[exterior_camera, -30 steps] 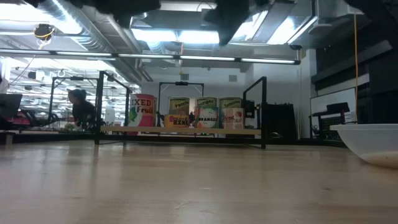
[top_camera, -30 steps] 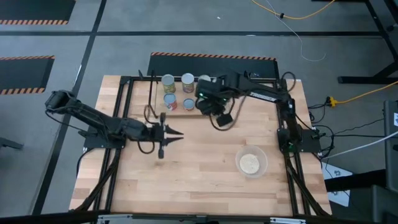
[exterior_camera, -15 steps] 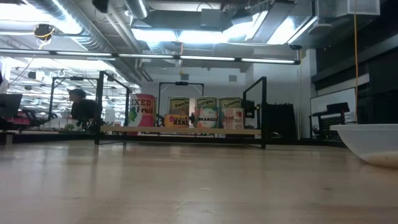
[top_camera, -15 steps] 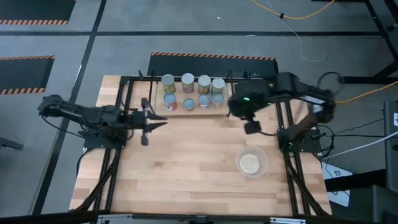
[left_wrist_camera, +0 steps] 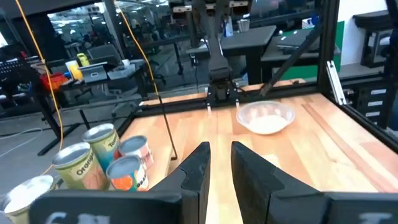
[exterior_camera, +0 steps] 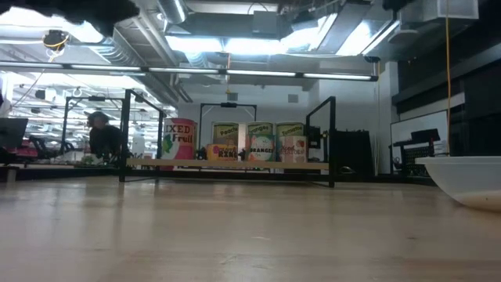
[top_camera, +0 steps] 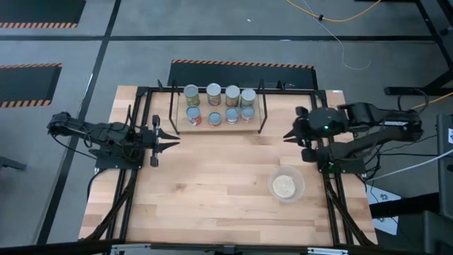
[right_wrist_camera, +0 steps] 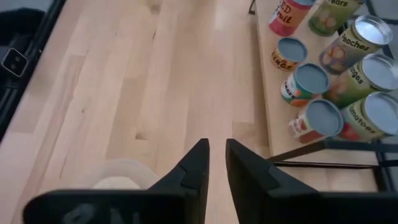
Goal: Pick and place cans onto a shelf
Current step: Return to Home Position
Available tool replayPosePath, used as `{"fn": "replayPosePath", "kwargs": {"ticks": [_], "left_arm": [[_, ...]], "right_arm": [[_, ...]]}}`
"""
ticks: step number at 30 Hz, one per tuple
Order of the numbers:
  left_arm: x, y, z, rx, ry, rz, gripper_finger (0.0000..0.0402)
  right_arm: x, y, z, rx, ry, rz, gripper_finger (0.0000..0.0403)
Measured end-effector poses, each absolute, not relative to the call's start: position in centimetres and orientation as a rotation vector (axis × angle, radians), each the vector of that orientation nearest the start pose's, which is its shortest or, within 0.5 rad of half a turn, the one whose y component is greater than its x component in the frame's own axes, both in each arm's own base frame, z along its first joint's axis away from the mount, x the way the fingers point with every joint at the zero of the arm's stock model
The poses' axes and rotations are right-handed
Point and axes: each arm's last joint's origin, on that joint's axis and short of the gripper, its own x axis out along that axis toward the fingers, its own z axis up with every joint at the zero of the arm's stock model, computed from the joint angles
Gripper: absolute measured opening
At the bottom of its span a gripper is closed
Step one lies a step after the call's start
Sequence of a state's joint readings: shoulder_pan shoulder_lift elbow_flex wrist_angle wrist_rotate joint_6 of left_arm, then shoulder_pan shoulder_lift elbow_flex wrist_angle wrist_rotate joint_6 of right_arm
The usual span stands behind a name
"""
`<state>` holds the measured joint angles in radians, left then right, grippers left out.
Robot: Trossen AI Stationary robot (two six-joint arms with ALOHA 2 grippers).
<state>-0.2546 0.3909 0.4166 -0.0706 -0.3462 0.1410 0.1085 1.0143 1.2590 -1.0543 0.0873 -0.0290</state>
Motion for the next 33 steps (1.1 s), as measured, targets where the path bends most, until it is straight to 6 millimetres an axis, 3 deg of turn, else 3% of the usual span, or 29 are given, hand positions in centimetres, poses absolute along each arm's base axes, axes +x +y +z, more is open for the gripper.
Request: {"fn": "replayPosePath", "kwargs": {"ticks": [7,13,24,33], "left_arm": [[10.7,-1.8,23.5,0.135,-0.011,0.093,0.0059],[10.3,-1.6,21.1,0.119,-0.067,0.102,0.0059],[9.8,-0.9,17.6,0.112,-0.093,0.172,0.0059],[9.6,-0.2,17.8,0.161,-0.104,0.231,0.0059]], "right_arm": [[13.7,1.3,34.5,-0.085,0.636,0.030,0.0059],[11.5,1.0,33.1,-0.078,0.534,0.030,0.0059],[7.9,0.7,33.1,-0.061,0.394,0.063,0.0059],[6.2,0.5,33.4,-0.086,0.323,0.069,0.0059]]}}
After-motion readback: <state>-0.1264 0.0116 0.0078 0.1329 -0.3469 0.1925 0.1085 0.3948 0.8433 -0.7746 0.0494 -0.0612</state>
